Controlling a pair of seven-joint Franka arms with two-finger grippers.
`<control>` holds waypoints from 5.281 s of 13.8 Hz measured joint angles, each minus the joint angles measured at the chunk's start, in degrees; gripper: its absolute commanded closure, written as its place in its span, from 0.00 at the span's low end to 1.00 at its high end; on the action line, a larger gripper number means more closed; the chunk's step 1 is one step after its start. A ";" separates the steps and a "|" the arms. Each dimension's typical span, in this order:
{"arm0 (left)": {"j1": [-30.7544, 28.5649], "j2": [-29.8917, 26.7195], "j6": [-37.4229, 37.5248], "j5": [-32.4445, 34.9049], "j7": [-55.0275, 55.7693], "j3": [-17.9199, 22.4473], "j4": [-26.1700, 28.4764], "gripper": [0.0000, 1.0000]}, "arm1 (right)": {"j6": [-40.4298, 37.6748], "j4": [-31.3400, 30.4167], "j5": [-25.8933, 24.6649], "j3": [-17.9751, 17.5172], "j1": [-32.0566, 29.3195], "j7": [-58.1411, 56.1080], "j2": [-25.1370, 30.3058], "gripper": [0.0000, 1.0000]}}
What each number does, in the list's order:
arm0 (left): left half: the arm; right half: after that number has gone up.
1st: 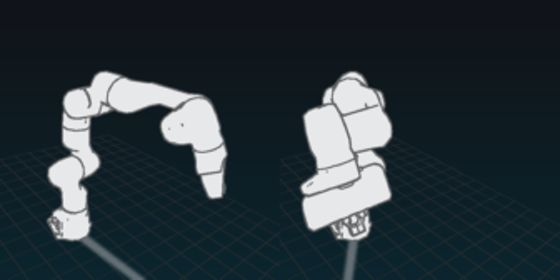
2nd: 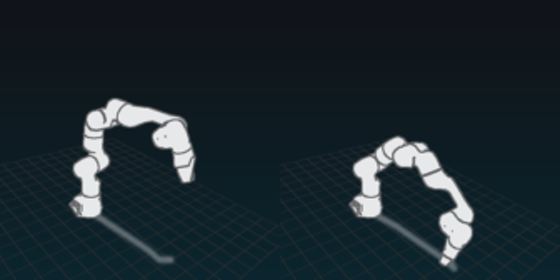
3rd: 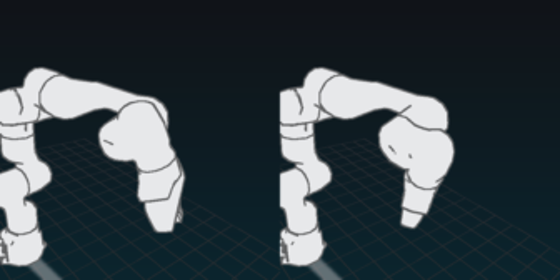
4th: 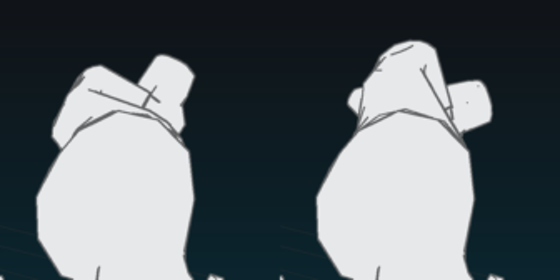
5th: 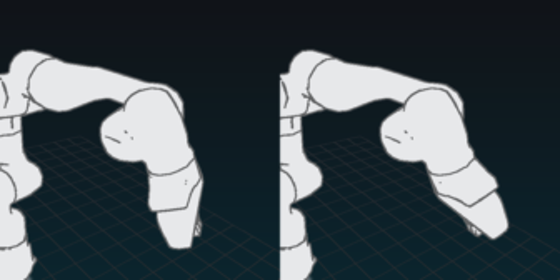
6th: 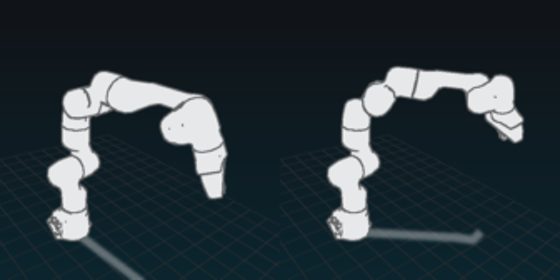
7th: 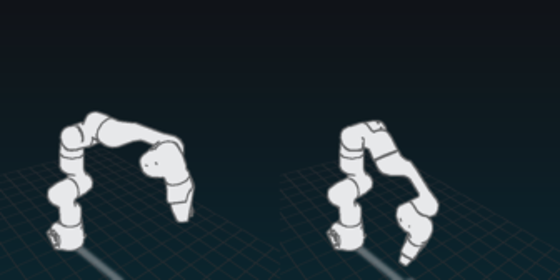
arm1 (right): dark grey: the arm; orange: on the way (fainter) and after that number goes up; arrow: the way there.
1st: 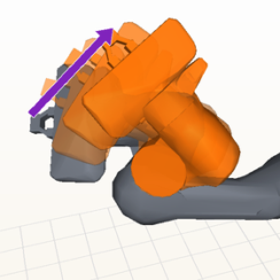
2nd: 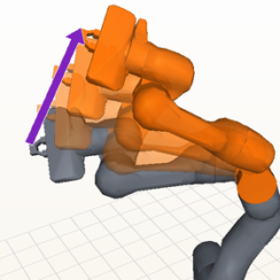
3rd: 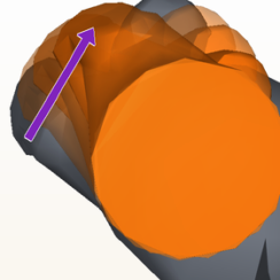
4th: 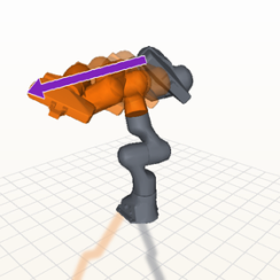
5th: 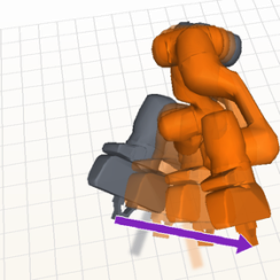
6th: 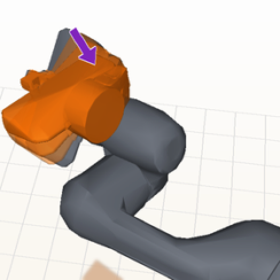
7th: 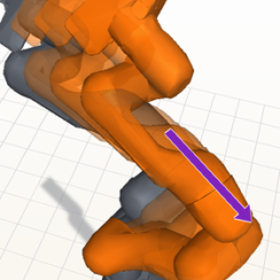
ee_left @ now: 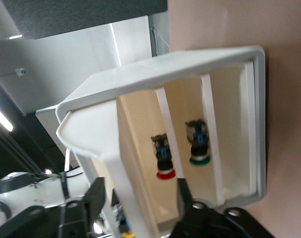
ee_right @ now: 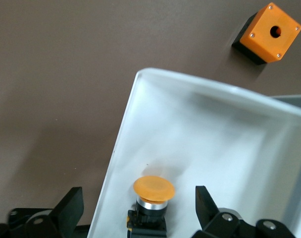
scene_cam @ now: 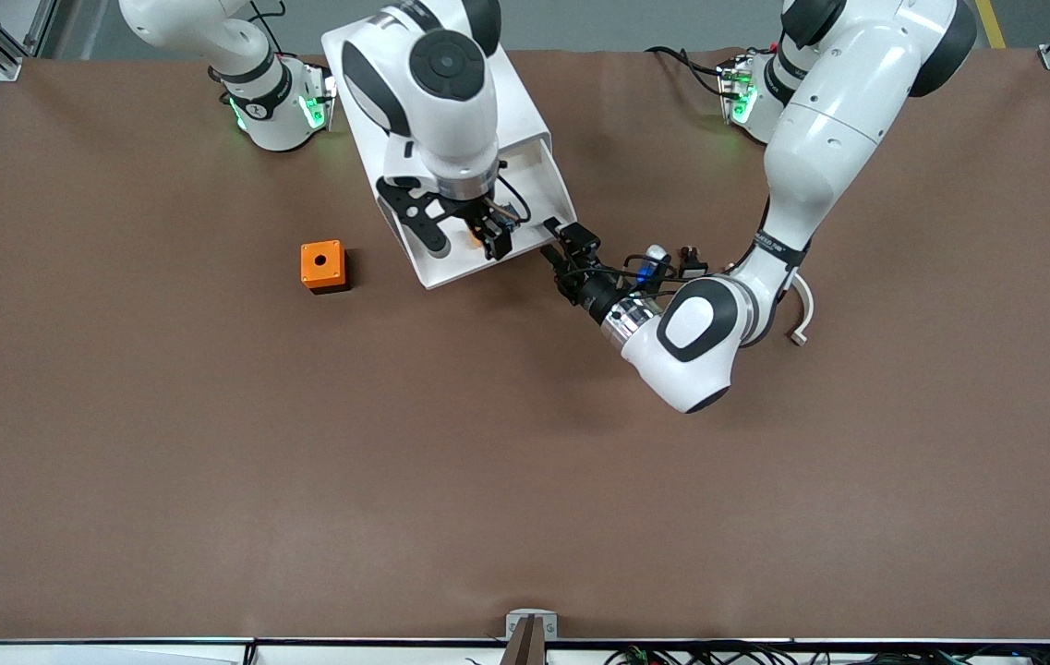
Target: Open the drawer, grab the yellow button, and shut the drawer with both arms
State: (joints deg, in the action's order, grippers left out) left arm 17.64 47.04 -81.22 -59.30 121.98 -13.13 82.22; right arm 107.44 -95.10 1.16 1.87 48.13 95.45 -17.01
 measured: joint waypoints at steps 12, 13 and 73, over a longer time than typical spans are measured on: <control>-4.14 -0.28 -4.78 11.13 -29.41 1.27 -7.43 0.06 | 1.27 0.00 -0.22 0.10 3.48 7.40 -1.69 0.17; -4.13 -0.34 -6.80 13.44 -31.00 1.39 -7.74 0.06 | 1.23 -0.01 -0.21 0.10 3.63 7.46 -1.70 0.19; 20.75 -6.48 -20.81 42.37 -42.99 -7.67 -8.71 0.01 | 2.56 -3.36 0.44 0.99 -50.66 -97.34 -3.61 0.00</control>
State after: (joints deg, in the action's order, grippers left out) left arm 38.39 40.56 -102.03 -16.94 78.99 -20.80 73.50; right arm 110.00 -98.45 1.59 2.86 -2.53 -1.88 -20.62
